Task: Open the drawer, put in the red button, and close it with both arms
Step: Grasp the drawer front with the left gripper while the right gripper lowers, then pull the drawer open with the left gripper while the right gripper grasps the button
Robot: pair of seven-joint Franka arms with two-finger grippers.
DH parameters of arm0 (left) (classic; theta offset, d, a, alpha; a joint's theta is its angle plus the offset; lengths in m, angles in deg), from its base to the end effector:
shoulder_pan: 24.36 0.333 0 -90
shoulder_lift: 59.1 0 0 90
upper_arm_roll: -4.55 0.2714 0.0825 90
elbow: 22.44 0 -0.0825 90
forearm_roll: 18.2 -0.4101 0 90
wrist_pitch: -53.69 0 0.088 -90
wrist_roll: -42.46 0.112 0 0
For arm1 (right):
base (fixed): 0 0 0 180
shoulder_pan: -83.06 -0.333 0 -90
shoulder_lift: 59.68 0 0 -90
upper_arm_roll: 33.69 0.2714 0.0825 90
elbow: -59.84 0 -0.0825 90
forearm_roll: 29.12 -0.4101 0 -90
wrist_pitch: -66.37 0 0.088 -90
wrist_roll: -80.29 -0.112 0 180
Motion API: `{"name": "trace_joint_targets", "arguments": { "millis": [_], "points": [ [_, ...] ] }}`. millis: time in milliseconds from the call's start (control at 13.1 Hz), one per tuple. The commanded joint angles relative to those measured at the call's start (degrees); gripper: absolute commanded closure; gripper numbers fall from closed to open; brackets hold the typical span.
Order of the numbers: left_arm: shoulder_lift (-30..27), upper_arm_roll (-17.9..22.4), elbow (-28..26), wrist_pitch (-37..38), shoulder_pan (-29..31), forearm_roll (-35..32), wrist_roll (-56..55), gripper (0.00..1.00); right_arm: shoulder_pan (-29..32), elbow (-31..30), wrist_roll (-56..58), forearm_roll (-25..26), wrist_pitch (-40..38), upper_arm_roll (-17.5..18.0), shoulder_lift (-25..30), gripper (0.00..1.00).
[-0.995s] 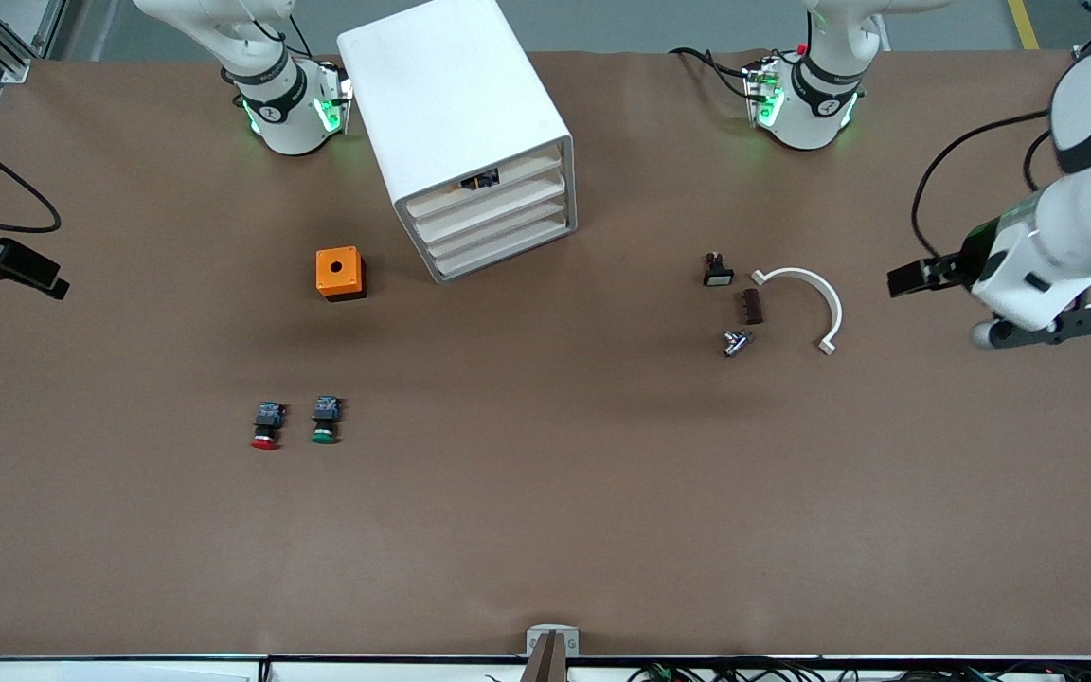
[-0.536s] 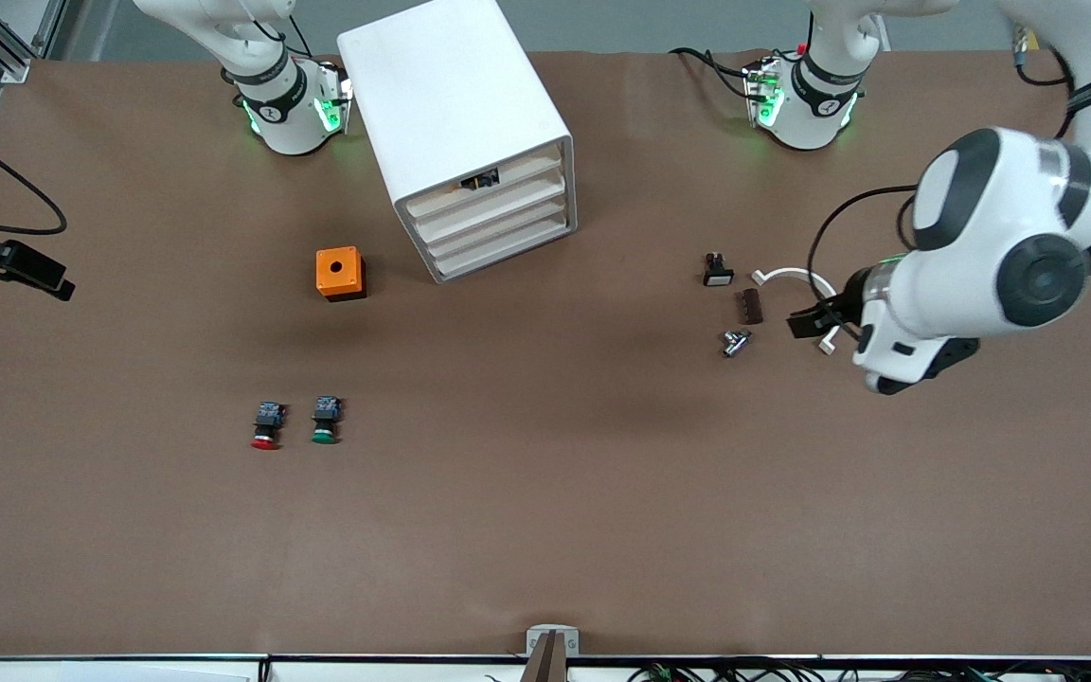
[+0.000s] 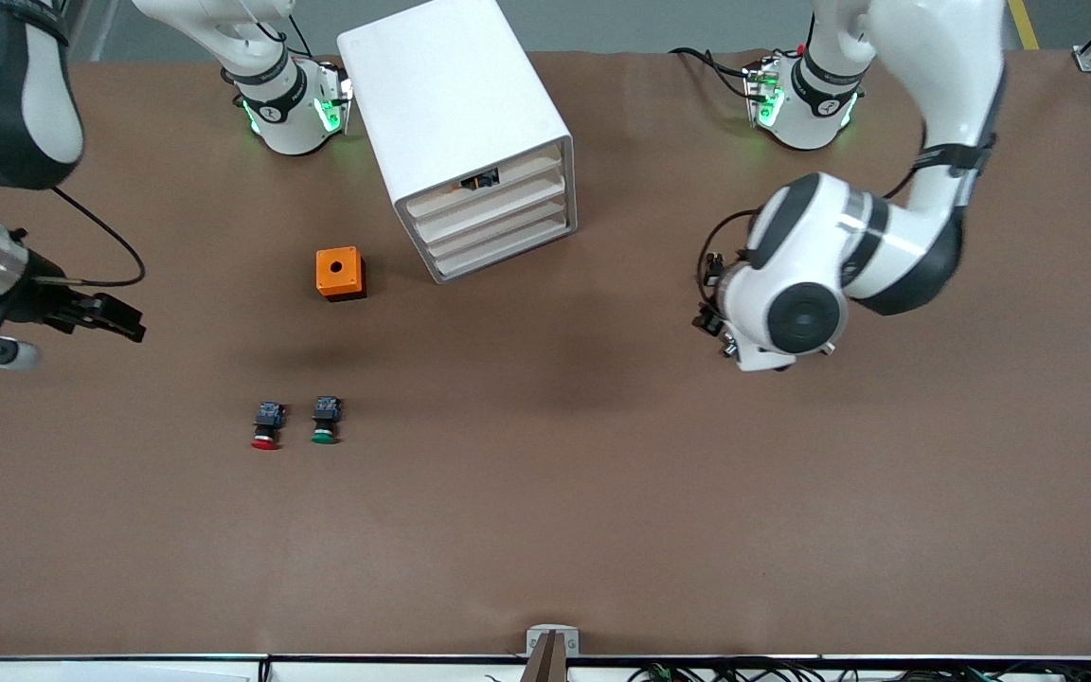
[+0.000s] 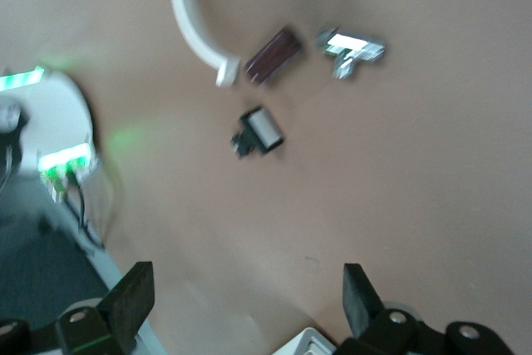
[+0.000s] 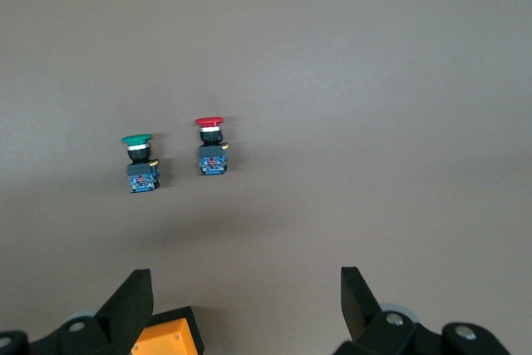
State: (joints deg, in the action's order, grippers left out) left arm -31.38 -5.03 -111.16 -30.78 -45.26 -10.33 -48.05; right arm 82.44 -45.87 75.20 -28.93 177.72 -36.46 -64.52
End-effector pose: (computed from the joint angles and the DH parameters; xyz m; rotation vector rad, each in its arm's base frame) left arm 0.5299 -0.3212 0.2905 -2.3210 -1.3758 0.6400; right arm 0.6072 -0.0226 0.4191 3.1286 -0.1958 0.0223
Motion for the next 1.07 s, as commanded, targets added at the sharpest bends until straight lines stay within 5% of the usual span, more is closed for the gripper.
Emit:
{"name": "trace_joint_targets", "arguments": {
  "millis": [0,459,995],
  "points": [
    [3.21,0.27,1.53,2.29,-1.25,7.21,-11.32,0.0,-1.58,-0.98,-0.1,-0.98,3.16,-0.13,-2.97,0.0],
    [8.03,0.18,1.79,2.73,-3.97,26.99,-36.46,0.07,-3.25,-1.07,-0.01,-0.98,14.85,-0.13,-14.21,0.0],
    [16.48,0.18,7.6,0.02,-6.95,41.16,-48.18,0.17,-4.31,-5.9,-0.19,-0.98,30.75,-0.13,-23.28,0.0]
  ]
}}
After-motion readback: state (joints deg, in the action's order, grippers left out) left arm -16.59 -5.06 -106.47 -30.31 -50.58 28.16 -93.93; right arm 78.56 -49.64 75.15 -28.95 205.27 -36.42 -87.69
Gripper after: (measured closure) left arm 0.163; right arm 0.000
